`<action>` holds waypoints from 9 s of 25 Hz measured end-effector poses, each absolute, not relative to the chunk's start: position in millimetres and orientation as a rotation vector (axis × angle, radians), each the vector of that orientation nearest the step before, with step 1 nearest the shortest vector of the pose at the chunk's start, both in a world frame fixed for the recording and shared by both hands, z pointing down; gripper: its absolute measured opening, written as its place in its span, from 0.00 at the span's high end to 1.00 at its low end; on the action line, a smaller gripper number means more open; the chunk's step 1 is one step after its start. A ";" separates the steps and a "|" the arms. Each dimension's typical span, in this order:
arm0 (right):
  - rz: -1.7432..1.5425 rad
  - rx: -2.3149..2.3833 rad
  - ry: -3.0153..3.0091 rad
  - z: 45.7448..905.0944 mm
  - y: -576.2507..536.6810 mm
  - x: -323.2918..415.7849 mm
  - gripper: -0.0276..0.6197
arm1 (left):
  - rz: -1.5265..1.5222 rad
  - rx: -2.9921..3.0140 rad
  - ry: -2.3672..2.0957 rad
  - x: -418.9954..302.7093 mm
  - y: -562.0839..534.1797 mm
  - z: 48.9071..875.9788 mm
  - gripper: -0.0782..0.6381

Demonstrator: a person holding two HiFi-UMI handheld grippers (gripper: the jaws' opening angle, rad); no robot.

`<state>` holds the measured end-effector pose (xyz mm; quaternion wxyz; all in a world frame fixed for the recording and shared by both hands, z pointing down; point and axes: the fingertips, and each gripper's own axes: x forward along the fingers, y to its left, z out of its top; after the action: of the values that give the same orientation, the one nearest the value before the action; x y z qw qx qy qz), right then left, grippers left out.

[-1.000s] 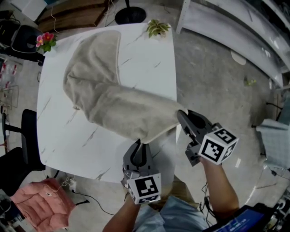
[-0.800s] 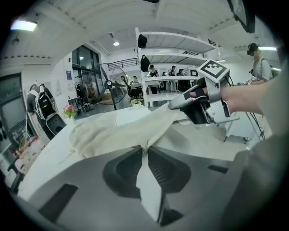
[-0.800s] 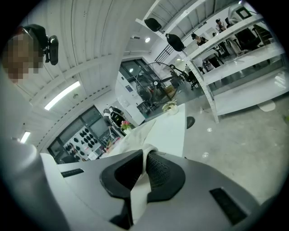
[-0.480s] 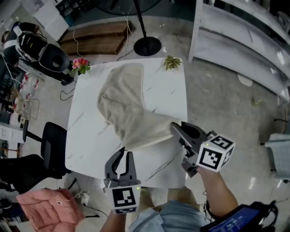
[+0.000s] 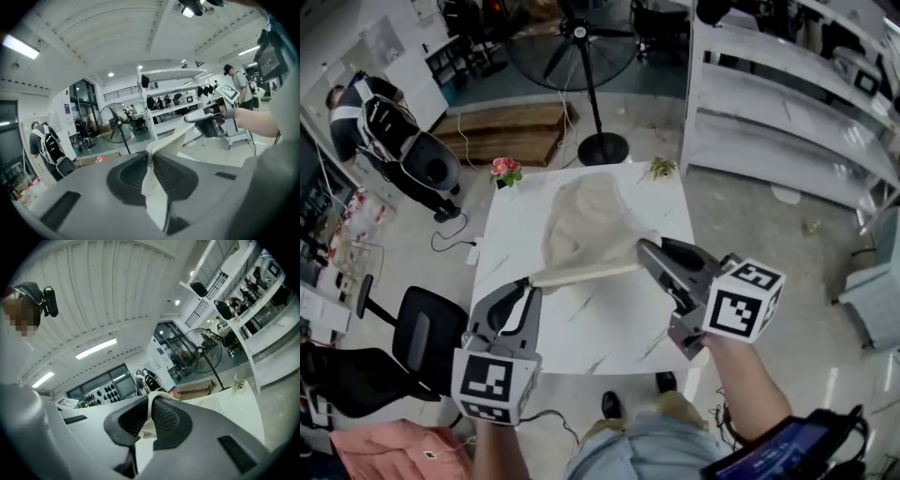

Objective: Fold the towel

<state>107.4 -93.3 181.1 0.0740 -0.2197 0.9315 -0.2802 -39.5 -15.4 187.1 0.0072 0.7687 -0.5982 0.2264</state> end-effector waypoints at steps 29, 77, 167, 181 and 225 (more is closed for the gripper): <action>-1.115 -1.128 2.750 512.0 150.9 168.1 0.91 | 0.392 2.348 -1.331 2.2 239.9 516.9 0.86; -1.258 -0.858 2.973 561.7 247.5 146.5 0.91 | -0.016 2.089 -0.866 -23.9 273.9 569.3 0.78; -1.014 -0.737 3.127 413.3 -187.7 42.5 0.77 | 0.560 1.918 -1.511 -139.1 -205.2 484.3 0.50; -0.915 -0.856 3.201 433.5 -233.9 61.1 0.77 | 0.968 1.908 -1.390 -153.2 -238.1 525.5 0.78; -0.342 -1.164 3.791 523.9 -372.3 35.4 0.88 | 1.656 2.148 -1.251 -227.7 -331.9 530.9 0.83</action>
<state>35.4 -372.3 523.9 -0.4072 -0.2670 0.8699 -0.0784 -227.7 -331.9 530.9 0.0775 0.7170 -0.4176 0.5528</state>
